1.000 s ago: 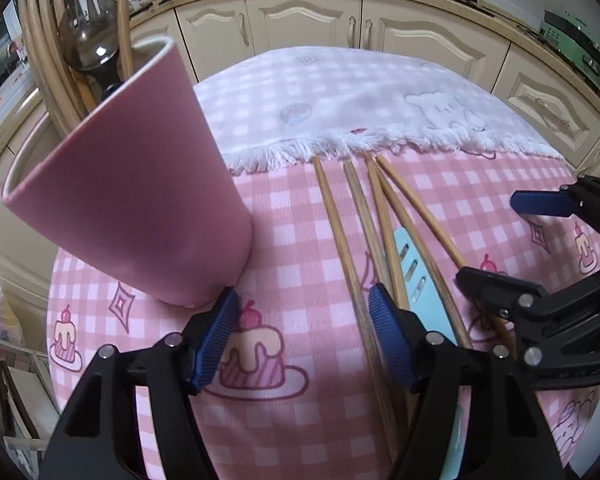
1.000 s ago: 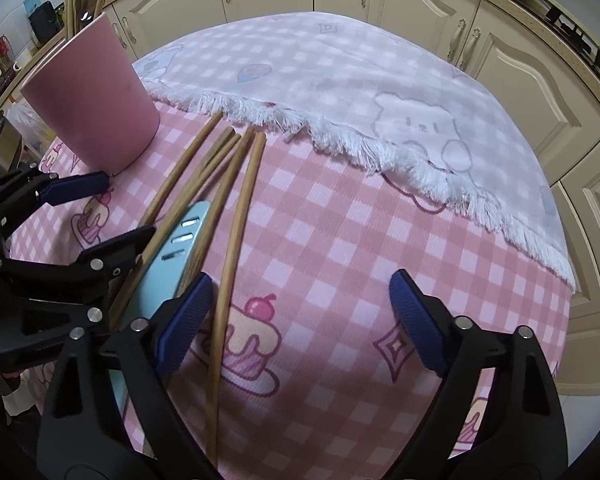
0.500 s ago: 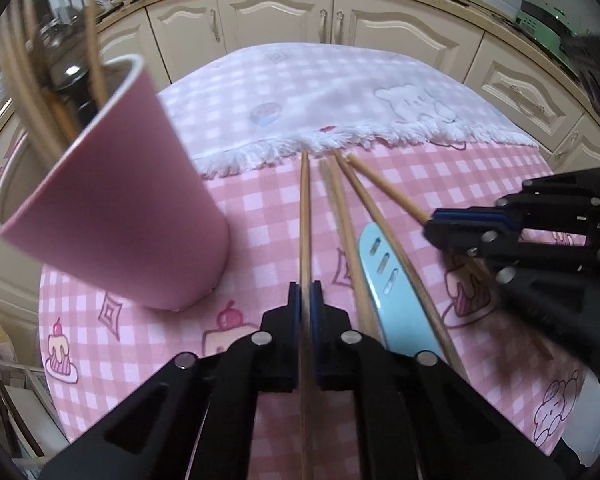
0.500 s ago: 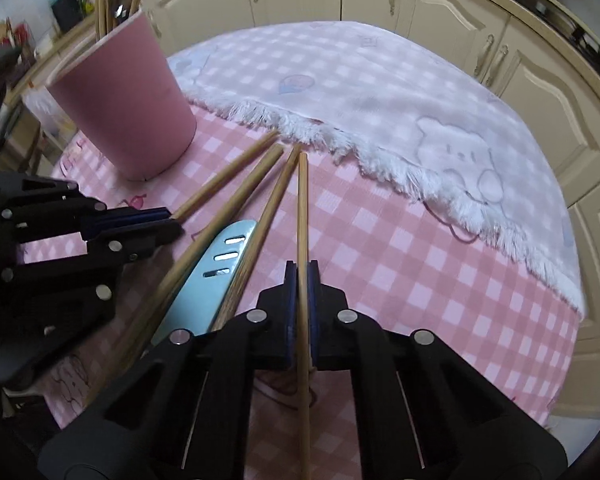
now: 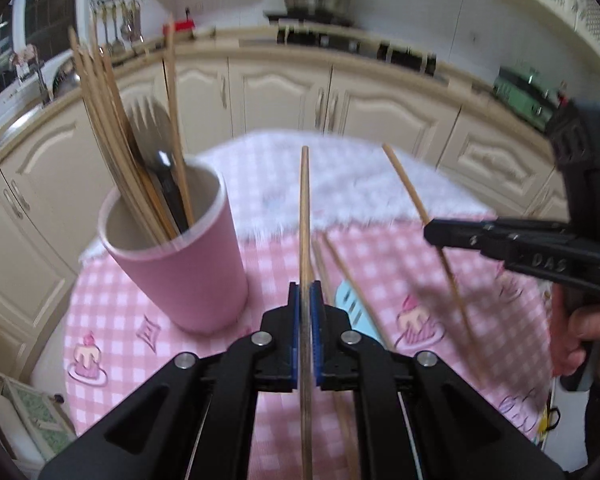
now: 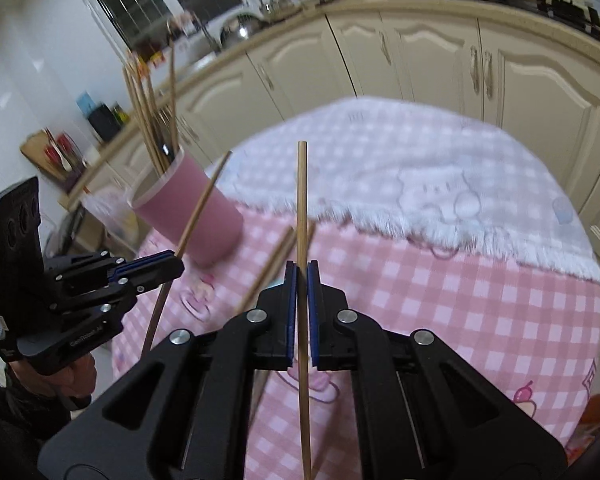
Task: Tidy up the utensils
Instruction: 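Lift both chopsticks over the pink cup and open both tools to drop them in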
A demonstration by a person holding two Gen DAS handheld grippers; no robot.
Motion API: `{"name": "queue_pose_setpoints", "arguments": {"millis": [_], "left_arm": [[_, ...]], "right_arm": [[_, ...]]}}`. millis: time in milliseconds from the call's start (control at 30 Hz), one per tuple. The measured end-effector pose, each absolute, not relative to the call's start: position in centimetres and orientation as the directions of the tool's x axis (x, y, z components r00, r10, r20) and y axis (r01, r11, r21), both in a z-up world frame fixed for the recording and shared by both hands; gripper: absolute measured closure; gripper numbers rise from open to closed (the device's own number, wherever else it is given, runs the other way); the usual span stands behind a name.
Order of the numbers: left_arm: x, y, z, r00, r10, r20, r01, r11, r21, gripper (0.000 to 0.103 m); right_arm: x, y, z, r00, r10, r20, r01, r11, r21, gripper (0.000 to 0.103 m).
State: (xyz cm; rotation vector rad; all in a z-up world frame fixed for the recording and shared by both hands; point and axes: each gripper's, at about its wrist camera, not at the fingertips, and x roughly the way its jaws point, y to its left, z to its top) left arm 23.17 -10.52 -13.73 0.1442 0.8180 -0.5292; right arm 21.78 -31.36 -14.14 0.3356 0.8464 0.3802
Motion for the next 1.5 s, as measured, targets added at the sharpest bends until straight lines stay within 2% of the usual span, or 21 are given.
{"name": "queue_pose_setpoints", "arguments": {"millis": [333,500,733,867,1100,1300,1500], "left_arm": [[22.3,-8.2,-8.2,0.71,-0.437,-0.552,0.466,0.879,-0.096,0.098],[23.0,-6.5,-5.7,0.784,-0.42,-0.458,0.421,0.901,-0.107,0.098],[24.8,-3.8,-1.4,0.862,-0.383,-0.331,0.366,0.923,-0.116,0.098],[26.4,-2.5,0.4,0.89,-0.369,-0.267,0.335,0.928,-0.165,0.098],[27.8,-1.9,2.6,0.925,-0.347,-0.154,0.319,0.931,-0.179,0.098],[29.1,-2.0,2.3,0.938,-0.325,-0.122,0.301,0.936,-0.182,0.098],[30.3,-2.2,-0.1,0.941,-0.301,-0.152,0.27,0.943,-0.195,0.098]], "right_arm": [[22.3,-30.4,-10.6,0.67,0.494,-0.554,-0.265,0.856,0.444,0.098],[22.8,-29.4,-7.8,0.693,0.517,-0.503,-0.314,0.844,0.435,0.098],[25.1,-26.8,-1.8,0.735,0.563,-0.377,-0.418,0.815,0.402,0.098],[26.7,-25.0,1.1,0.753,0.58,-0.311,-0.466,0.804,0.37,0.098],[29.3,-22.7,2.7,0.762,0.594,-0.259,-0.499,0.793,0.351,0.098],[30.4,-21.5,2.2,0.767,0.585,-0.263,-0.5,0.802,0.327,0.098],[31.3,-20.8,0.6,0.769,0.573,-0.284,-0.49,0.813,0.314,0.098]]}}
